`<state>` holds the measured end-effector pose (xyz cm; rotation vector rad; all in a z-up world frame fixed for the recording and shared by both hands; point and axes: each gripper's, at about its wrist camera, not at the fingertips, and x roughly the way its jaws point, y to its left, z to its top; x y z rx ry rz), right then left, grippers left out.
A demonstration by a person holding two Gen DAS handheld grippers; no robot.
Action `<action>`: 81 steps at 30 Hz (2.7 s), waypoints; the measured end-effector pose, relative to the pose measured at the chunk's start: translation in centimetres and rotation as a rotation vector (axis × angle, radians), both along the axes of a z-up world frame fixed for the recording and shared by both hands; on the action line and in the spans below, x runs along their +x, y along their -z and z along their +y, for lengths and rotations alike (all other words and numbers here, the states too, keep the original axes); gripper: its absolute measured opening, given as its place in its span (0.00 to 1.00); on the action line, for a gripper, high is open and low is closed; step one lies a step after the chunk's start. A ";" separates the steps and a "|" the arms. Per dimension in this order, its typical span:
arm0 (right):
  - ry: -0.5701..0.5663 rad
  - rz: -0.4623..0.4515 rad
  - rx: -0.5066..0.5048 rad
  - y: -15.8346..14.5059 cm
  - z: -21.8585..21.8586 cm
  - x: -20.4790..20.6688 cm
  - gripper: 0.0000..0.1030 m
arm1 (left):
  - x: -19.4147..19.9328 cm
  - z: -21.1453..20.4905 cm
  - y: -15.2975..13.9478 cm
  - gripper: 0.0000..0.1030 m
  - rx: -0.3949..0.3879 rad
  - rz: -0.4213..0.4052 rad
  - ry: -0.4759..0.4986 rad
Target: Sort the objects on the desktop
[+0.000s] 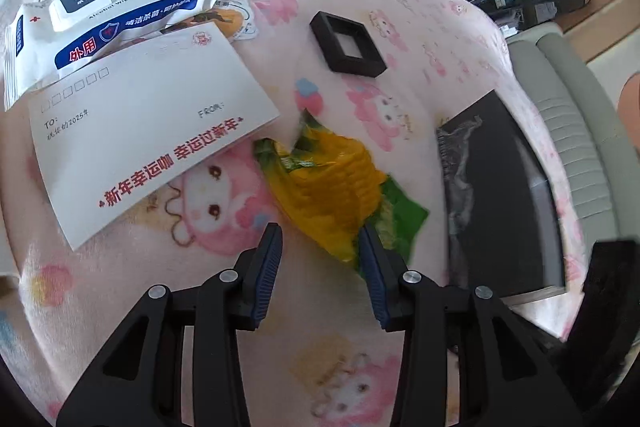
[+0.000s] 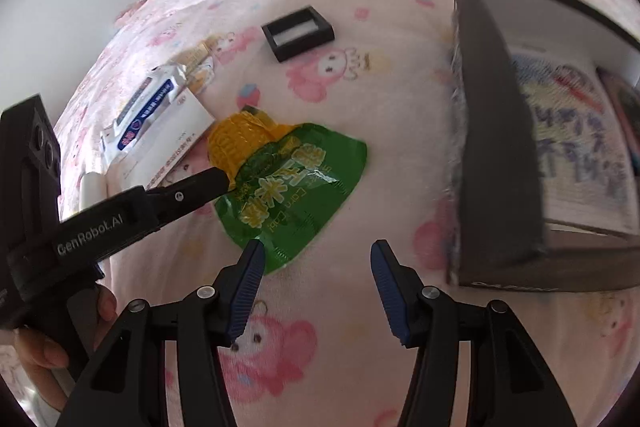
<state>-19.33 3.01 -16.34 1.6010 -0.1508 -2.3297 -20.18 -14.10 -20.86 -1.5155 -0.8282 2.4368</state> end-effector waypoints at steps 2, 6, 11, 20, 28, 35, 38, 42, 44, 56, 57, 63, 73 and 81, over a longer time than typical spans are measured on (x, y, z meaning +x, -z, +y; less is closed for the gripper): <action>0.004 -0.007 -0.016 0.7 -0.2 -0.4 0.50 | 0.0 0.1 0.3 0.38 0.013 0.001 0.008; 0.002 -0.041 -0.015 2.4 -0.5 -1.1 0.50 | -0.3 0.2 0.4 0.31 0.038 0.015 0.025; -0.005 -0.024 -0.014 2.4 -0.8 -0.9 0.50 | -0.3 0.3 0.5 0.27 0.037 0.024 0.039; -0.049 -0.002 0.018 1.6 -1.6 0.0 0.42 | 0.9 1.9 0.2 0.20 0.097 0.000 0.137; -0.013 -0.013 0.023 2.4 -1.4 -1.2 0.42 | 0.3 -0.7 0.0 0.42 0.094 0.013 0.063; -0.020 -0.017 0.027 3.3 -2.0 -2.0 0.42 | -0.9 0.2 1.9 0.22 0.123 -0.014 0.129; -0.036 -0.005 0.038 3.1 -2.3 -1.9 0.35 | -0.7 0.7 1.6 0.16 0.113 -0.006 0.140; -0.031 0.002 0.039 2.6 -2.0 -1.3 0.25 | 0.0 1.2 0.6 0.09 0.085 0.023 0.151; -0.030 0.006 0.023 2.2 -1.7 -0.8 0.17 | 0.5 1.4 0.1 0.09 0.073 0.041 0.157; -0.035 0.068 0.056 -0.5 -0.1 3.6 0.15 | 2.6 3.0 -2.7 0.33 0.029 0.069 0.261; -0.032 0.069 0.063 -0.6 0.1 3.8 0.15 | 2.6 2.3 -3.0 0.39 0.018 0.086 0.239; 0.052 -0.024 -0.007 1.1 2.1 3.2 0.15 | 1.0 -2.0 -0.3 0.39 0.080 0.035 0.063; 0.061 -0.098 -0.031 3.7 1.2 2.8 0.46 | -0.7 -2.0 2.2 0.36 0.178 0.029 0.030; 0.061 -0.045 -0.024 3.1 1.7 3.1 0.31 | -0.2 -1.0 0.5 0.12 0.118 0.060 0.079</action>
